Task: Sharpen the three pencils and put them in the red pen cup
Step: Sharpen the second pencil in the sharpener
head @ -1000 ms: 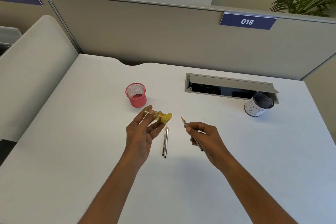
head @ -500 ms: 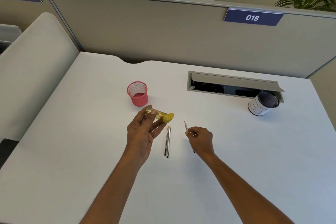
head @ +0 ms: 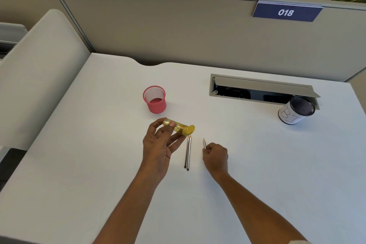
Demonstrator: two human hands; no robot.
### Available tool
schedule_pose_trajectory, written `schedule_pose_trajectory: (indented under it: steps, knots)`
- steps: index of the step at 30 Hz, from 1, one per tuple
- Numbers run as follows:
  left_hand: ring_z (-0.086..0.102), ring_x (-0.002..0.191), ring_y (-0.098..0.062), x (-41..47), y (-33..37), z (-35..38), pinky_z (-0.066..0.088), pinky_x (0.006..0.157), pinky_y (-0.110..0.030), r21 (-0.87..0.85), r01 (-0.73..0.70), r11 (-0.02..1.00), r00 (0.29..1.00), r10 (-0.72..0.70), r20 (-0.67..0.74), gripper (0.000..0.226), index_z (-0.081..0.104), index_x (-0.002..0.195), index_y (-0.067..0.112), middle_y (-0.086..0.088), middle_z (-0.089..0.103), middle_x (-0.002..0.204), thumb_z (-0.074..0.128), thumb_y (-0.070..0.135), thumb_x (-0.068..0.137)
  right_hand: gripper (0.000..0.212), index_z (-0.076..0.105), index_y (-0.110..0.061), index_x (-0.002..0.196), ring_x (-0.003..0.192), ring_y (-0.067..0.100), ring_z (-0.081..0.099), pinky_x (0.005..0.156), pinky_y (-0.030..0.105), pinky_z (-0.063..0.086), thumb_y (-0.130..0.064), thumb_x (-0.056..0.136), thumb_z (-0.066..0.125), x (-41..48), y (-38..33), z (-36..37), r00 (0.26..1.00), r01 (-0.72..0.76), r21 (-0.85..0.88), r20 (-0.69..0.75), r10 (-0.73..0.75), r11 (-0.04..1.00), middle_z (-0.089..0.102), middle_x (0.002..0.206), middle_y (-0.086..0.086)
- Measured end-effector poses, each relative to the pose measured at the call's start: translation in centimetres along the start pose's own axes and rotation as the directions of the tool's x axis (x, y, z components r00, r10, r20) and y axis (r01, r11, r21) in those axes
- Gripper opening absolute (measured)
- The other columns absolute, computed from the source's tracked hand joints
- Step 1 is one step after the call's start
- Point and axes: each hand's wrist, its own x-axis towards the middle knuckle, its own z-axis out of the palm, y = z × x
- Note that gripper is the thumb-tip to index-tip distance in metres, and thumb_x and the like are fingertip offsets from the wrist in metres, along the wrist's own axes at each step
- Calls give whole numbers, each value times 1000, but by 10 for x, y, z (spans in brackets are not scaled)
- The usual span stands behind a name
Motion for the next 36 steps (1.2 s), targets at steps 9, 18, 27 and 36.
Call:
schedule_pose_trajectory:
  steps: [9, 18, 27, 36]
  knots:
    - [73, 106, -47, 0, -2, -4, 64, 77, -40, 12, 5, 1000, 1000, -4, -21, 26, 61, 118, 12, -28, 69, 127, 67, 2, 96, 16, 67, -4, 79, 68, 25, 51, 65, 28, 35, -14, 91, 65, 1, -5, 10, 999, -28, -3, -27, 28, 1000, 70, 76, 11]
    - [72, 108, -47, 1, -2, -6, 64, 77, -39, 6, 8, 1000, 1000, -8, -18, 24, 61, 117, 12, -29, 67, 130, 67, 2, 96, 46, 39, -19, 56, 53, 14, 35, 57, 32, 31, -22, 86, 74, -10, 9, 8, 998, 34, 16, -55, -33, 999, 39, 53, -4]
    - [73, 107, -47, 2, -2, -8, 64, 75, -39, 3, 11, 1000, 1000, -10, -22, 23, 62, 114, 13, -29, 67, 131, 66, 1, 96, 36, 44, -10, 58, 57, 23, 37, 56, 32, 29, -8, 87, 64, -17, 6, 13, 998, 8, -4, -68, -8, 1000, 41, 55, 2]
    - [74, 104, -46, 3, 3, -8, 64, 75, -39, 2, 4, 1000, 1000, -4, -24, 22, 62, 113, 13, -27, 69, 127, 67, 1, 96, 27, 60, -13, 66, 63, 21, 50, 60, 29, 36, -22, 87, 75, -14, 11, 9, 997, 44, 27, -62, -42, 999, 59, 66, 3]
